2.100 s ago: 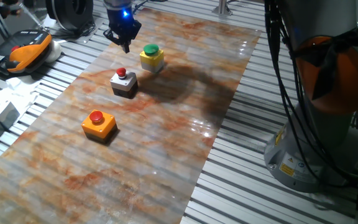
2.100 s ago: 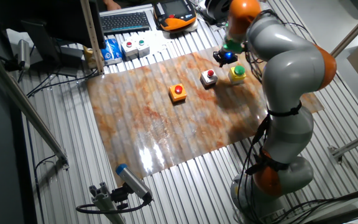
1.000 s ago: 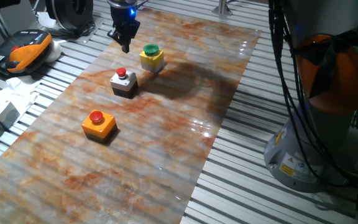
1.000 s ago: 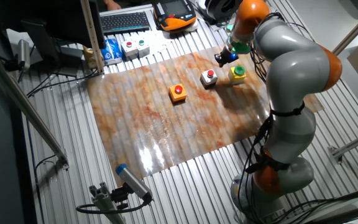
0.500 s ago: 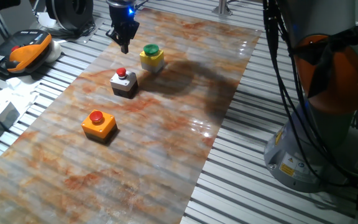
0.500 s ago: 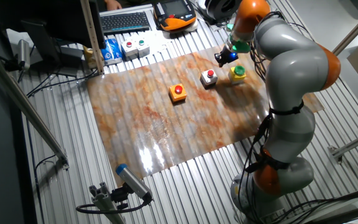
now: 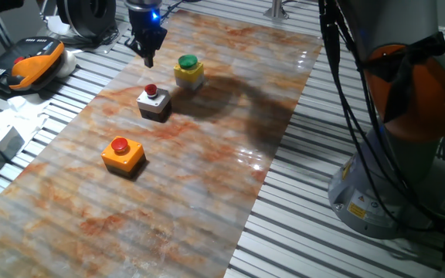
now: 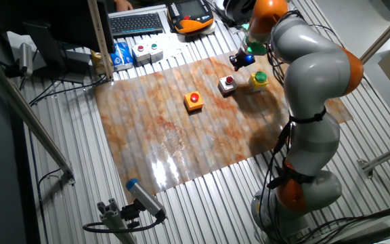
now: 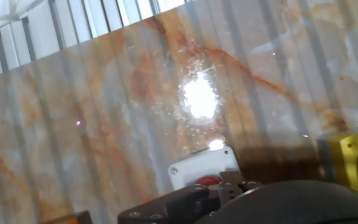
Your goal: Press three buttons from left to right in sequence
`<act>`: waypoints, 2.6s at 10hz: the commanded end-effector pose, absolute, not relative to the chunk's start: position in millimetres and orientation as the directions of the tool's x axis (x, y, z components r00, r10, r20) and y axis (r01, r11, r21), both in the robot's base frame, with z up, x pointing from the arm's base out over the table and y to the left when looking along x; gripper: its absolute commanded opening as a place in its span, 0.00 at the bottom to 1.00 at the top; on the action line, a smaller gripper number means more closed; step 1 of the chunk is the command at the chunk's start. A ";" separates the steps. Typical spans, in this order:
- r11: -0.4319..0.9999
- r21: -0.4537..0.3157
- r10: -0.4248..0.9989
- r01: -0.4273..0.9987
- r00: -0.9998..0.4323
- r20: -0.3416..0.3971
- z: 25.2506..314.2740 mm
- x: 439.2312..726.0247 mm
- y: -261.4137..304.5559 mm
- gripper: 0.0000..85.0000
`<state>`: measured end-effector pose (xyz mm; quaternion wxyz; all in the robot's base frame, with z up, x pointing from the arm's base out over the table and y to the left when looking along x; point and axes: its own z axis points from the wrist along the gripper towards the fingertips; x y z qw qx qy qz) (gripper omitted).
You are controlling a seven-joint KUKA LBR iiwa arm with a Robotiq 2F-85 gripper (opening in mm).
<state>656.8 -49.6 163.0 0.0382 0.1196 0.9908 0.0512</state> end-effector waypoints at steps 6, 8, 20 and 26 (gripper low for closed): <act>0.956 0.088 0.286 0.281 -0.956 -0.061 153.4 669.1 -24.2 0.00; 0.951 0.095 0.298 0.293 -0.953 -0.046 155.0 675.2 -21.6 0.00; 0.960 0.104 0.270 0.261 -0.960 -0.079 139.9 644.5 -33.9 0.00; 0.962 0.104 0.264 0.254 -0.960 -0.093 126.9 644.5 -30.4 0.00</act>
